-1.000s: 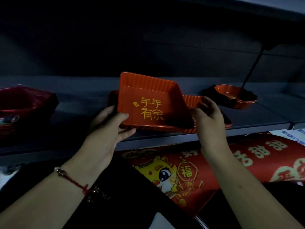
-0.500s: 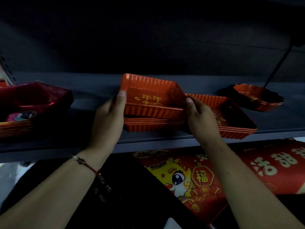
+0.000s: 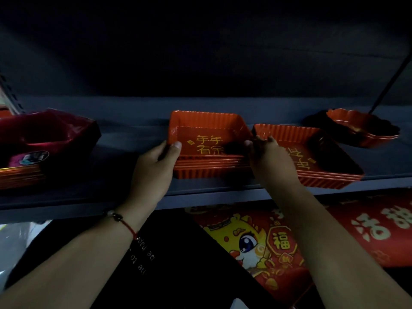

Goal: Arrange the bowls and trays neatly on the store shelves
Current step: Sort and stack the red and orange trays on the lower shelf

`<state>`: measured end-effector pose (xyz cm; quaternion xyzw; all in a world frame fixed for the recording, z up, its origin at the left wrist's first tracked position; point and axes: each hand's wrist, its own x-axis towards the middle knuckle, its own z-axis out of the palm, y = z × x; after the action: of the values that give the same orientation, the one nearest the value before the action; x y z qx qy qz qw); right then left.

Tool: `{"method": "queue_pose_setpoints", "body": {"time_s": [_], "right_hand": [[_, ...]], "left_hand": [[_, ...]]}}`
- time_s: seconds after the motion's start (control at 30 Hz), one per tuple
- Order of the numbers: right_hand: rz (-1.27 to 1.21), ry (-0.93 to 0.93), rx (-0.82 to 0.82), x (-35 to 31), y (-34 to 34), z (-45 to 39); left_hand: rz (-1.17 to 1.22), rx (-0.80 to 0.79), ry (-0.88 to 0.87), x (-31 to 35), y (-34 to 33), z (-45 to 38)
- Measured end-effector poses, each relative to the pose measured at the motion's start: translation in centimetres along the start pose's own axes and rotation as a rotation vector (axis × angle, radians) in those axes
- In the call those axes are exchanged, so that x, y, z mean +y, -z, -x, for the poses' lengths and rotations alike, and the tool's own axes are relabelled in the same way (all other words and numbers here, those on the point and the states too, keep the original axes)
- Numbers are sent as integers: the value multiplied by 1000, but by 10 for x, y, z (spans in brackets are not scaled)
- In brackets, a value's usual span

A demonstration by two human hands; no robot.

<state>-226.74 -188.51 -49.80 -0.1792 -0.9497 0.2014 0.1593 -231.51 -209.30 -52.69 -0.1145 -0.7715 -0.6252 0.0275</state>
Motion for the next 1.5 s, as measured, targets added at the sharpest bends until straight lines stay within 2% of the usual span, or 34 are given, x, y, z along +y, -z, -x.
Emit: {"method": "queue_pose_setpoints", "body": {"time_s": [0.23, 0.33, 0.47, 0.6, 0.7, 0.8, 1.2, 1.27, 1.4, 1.5], "right_hand": [[-8, 146, 87, 12, -5, 5], [-82, 211, 48, 20, 0, 12], [-105, 250, 51, 38, 16, 28], [50, 187, 87, 74, 37, 36], [201, 203, 197, 106, 46, 39], [288, 228, 219, 129, 52, 43], [131, 264, 377, 132, 61, 45], [71, 199, 414, 128, 61, 44], [-136, 118, 377, 121, 64, 46], [-72, 168, 411, 113, 72, 51]], "left_hand": [[-155, 19, -62, -1, 2, 3], [-275, 10, -91, -3, 5, 5], [-524, 67, -244, 7, -2, 14], [-682, -22, -374, 26, -21, 33], [-708, -142, -409, 36, -41, 47], [-742, -206, -515, 37, -58, 57], [-778, -252, -633, 29, -91, 67], [-779, -256, -629, 27, -91, 65], [-705, -278, -559, 29, -87, 64], [-555, -292, -446, 29, -86, 64]]}}
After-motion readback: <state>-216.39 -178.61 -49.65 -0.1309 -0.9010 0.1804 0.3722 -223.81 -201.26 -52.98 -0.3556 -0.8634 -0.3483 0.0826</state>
